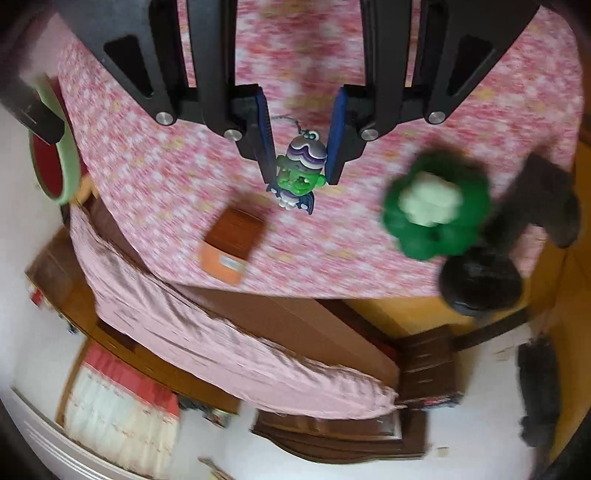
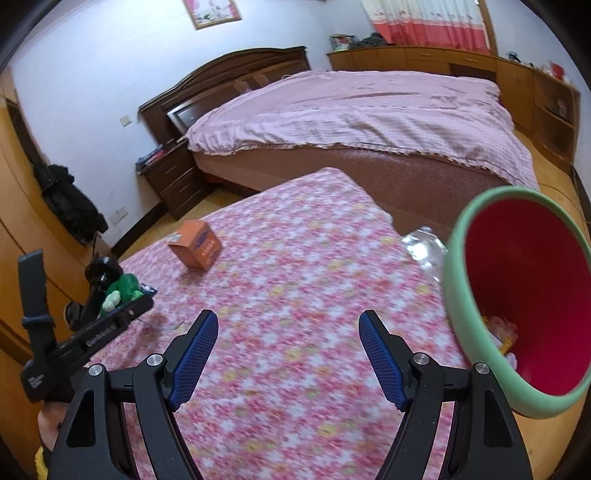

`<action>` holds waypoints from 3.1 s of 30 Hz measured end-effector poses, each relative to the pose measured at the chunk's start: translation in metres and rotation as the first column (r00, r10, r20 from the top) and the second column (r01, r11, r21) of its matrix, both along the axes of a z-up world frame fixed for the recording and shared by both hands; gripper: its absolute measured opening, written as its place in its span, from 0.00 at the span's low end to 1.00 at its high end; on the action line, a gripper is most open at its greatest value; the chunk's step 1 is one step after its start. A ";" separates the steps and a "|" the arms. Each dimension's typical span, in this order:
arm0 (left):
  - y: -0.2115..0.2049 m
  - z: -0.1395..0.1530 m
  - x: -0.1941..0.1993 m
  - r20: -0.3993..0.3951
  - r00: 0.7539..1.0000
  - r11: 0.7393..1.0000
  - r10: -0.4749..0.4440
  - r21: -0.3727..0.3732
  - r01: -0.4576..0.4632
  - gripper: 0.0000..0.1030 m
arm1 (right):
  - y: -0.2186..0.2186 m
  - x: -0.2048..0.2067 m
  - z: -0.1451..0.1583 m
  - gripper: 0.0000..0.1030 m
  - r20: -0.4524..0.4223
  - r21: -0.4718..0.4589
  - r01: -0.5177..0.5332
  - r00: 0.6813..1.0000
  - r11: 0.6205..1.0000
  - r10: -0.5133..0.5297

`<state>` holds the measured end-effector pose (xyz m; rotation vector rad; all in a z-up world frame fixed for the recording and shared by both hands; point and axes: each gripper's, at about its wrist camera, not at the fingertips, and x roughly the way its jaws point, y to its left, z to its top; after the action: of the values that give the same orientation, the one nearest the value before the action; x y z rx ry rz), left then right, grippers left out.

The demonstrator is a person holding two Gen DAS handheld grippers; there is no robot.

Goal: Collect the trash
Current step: 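Grasp the orange box with the right tool while the left tool holds the toy, then carry the toy and orange box over the red bucket and open both tools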

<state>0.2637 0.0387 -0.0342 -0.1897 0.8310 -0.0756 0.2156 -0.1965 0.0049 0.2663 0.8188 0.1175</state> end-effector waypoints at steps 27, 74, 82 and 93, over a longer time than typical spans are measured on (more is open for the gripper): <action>0.112 0.007 -0.019 0.096 0.941 0.945 0.323 -0.095 -0.314 0.26 | 0.143 0.134 -0.048 0.77 -0.020 -0.128 0.028 0.999 0.991 -0.031; 0.027 0.034 -0.044 0.180 0.982 0.994 0.055 -0.100 -0.037 0.26 | 0.006 -0.053 0.009 0.50 0.044 -0.015 0.065 0.997 0.998 -0.065; -0.020 0.048 -0.058 0.182 0.979 0.987 -0.091 -0.118 0.113 0.26 | -0.042 -0.093 0.020 0.50 0.068 0.009 0.168 0.983 0.986 -0.168; -0.092 0.061 -0.073 0.162 0.955 0.955 -0.249 -0.122 0.269 0.26 | -0.106 -0.125 0.022 0.50 0.090 0.069 0.287 0.952 0.955 -0.293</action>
<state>0.1903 -0.0532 0.0268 -0.2065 0.7014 -0.3935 0.0906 -0.3024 0.0267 0.4268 0.6707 -0.1227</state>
